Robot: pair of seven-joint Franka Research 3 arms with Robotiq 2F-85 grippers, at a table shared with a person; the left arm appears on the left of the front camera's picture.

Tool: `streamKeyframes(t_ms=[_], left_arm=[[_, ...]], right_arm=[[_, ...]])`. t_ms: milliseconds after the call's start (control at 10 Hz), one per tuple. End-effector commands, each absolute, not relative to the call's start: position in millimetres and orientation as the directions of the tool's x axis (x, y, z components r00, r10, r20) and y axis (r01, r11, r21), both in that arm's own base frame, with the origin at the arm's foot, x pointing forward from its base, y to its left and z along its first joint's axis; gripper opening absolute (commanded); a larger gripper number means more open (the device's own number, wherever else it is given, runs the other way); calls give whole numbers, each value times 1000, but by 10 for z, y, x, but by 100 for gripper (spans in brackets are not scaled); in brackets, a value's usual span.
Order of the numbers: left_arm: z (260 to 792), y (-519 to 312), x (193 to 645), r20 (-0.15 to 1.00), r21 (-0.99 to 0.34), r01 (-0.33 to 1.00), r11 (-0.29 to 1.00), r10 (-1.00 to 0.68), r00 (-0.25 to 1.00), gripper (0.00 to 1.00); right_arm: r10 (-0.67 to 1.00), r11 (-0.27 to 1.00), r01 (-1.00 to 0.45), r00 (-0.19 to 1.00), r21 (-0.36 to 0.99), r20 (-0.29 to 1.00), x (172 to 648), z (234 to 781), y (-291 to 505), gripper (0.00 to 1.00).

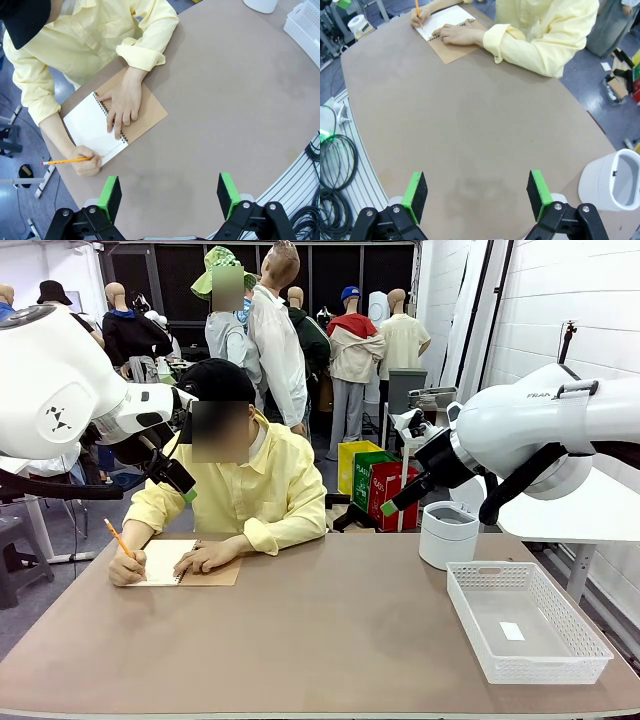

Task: Sort the paper based on its condition.
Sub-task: If a person hands you a paper, place it in the Organizing basket , and if it's crumpled, put it in the Trash can.

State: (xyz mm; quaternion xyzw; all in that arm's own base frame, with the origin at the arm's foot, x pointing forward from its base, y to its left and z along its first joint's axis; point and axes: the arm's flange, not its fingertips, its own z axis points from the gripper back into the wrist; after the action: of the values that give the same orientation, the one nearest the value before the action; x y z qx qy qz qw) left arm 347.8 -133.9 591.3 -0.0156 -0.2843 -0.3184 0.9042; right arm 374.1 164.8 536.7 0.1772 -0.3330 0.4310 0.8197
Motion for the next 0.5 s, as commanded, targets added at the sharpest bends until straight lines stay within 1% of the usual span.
streamKeyframes(t_ms=[0,400], left_arm=[[5913,-1333,3481,522,154,579,800,-564,640,100],[5913,-1333,3481,522,154,579,800,-564,640,100]], right_arm=[[589,557,-830,406,12,699,3743,5360,1640,100],[589,557,-830,406,12,699,3743,5360,1640,100]])
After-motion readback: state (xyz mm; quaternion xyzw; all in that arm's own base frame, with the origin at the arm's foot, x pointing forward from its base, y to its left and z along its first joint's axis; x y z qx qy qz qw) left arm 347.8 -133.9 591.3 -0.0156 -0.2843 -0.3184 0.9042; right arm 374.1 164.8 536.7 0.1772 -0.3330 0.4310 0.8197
